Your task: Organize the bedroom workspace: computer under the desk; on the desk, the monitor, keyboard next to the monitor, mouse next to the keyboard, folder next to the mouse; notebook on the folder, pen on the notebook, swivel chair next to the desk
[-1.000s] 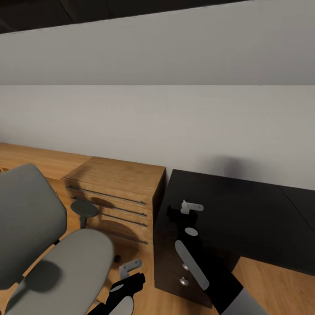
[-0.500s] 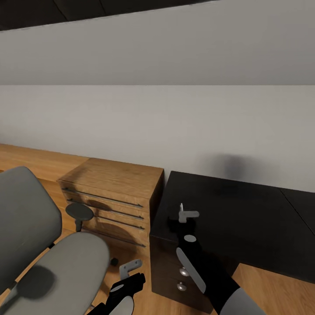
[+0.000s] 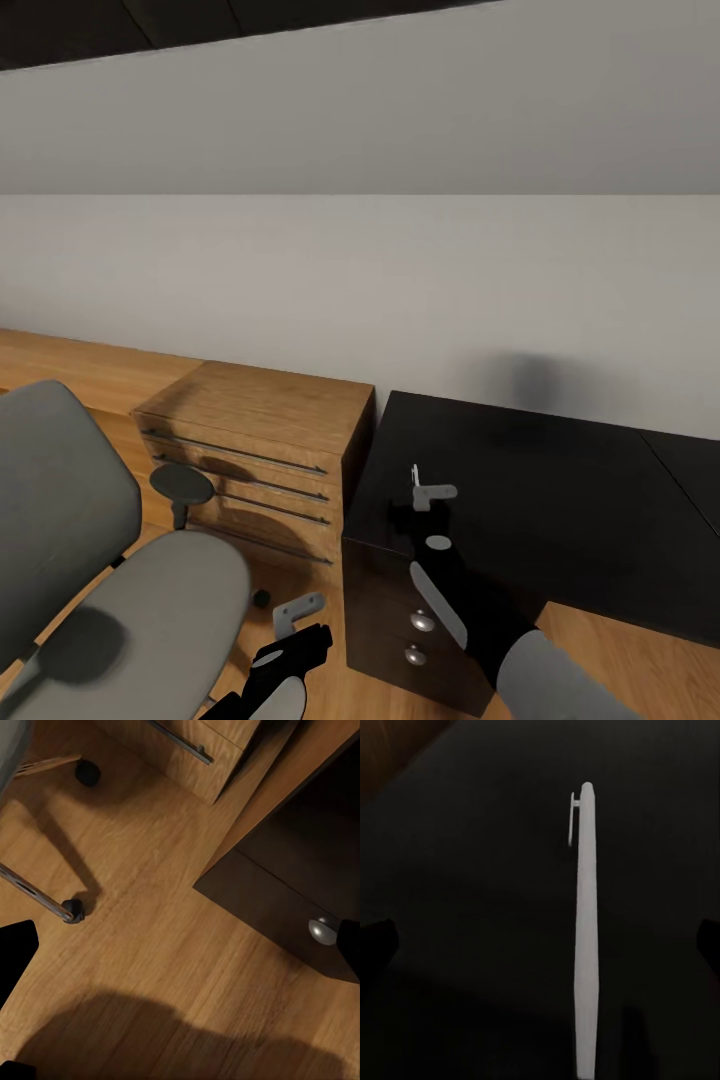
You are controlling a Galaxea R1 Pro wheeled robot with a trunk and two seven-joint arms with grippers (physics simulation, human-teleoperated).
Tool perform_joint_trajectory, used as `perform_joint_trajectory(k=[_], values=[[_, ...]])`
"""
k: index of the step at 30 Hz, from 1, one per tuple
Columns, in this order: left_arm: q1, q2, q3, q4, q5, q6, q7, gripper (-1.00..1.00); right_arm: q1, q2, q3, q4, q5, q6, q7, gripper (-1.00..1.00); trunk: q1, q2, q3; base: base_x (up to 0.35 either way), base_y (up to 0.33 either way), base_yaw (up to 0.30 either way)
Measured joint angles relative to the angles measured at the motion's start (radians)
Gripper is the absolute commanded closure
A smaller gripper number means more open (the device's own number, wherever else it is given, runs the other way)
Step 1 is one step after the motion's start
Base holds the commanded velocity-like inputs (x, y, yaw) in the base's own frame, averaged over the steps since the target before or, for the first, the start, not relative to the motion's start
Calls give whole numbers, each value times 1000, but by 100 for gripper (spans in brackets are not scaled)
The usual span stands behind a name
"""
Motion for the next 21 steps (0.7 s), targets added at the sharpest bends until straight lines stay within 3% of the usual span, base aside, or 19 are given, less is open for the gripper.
perform_joint_trajectory(k=[5, 10, 21], values=[[0, -1, 0, 0, 0, 0, 0, -100, -28, 0, -1, 73, -2, -22, 26, -100, 0, 0, 0, 0, 0, 0], [0, -1, 0, 0, 0, 0, 0, -100, -100, 3, -6, 249, -6, -91, 99, -100, 0, 0, 0, 0, 0, 0], [0, -1, -2, 0, 0, 0, 0, -100, -139, 2, -12, 330, -8, -138, 191, -100, 0, 0, 0, 0, 0, 0]])
